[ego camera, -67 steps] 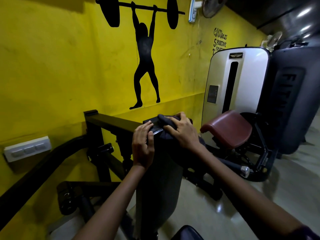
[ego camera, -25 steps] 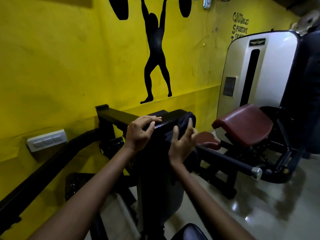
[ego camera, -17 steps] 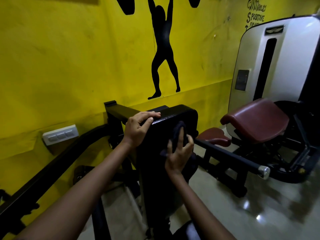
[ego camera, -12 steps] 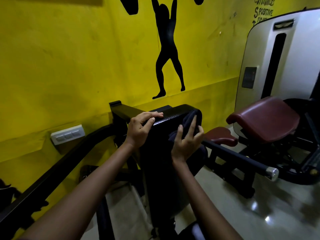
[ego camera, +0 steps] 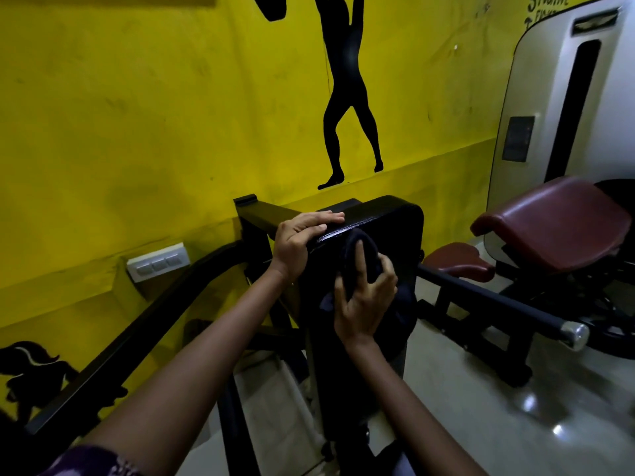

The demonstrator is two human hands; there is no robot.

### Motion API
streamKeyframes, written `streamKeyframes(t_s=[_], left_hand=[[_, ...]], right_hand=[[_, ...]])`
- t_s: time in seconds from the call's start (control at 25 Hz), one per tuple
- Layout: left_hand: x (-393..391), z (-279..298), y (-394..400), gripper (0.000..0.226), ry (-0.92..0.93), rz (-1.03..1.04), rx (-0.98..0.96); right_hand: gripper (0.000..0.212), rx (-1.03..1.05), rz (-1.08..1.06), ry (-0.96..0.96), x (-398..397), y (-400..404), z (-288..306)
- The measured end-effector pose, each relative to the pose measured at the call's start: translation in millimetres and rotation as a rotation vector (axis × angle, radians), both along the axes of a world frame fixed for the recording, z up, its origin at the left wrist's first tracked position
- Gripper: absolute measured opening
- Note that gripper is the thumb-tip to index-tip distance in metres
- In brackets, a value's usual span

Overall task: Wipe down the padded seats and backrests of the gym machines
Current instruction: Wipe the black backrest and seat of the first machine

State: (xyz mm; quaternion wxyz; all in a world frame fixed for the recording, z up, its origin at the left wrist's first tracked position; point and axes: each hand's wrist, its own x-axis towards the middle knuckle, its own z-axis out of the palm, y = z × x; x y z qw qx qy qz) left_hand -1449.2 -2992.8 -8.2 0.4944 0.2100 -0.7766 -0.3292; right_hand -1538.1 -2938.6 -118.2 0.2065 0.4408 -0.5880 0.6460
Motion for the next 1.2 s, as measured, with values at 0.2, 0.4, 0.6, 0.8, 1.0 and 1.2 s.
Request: streamKeyframes(t_s=[0.2, 0.4, 0.6, 0.8, 1.0, 1.2], left_hand=[[0.8, -0.7, -0.1, 0.03, -0.004, -0.02, -0.025], [2.4, -6.0, -0.2, 0.024, 0.024, 0.036, -0.143], [-2.1, -9.5, 3.3, 0.029, 0.035, 0.099, -0.274], [-1.6, -12.5, 1.6, 0.035, 0.021, 0.154, -0.323], [-3.6, -15.1, 3.3, 0.034, 0.036, 0.17, -0.345], [-4.2, -23.0, 2.8, 0.027, 0.104, 0.236, -0.472]], right_hand=[[0.049, -0.024, 0.021, 0.388, 21.2, 0.4, -37.2], [0.05, 0.019, 0.015, 0.226, -45.5, -15.6, -51.1], [0.067, 0.058, 0.028, -0.431, -73.0, -31.2, -45.9], [0.054, 0.199, 0.043, -0.736, 32.5, 2.9, -66.2], [0.049, -0.021, -0.035, -0.319, 33.2, -4.2, -6.4], [0.047, 0.1, -0.01, -0.549, -57.6, -33.0, -14.6]])
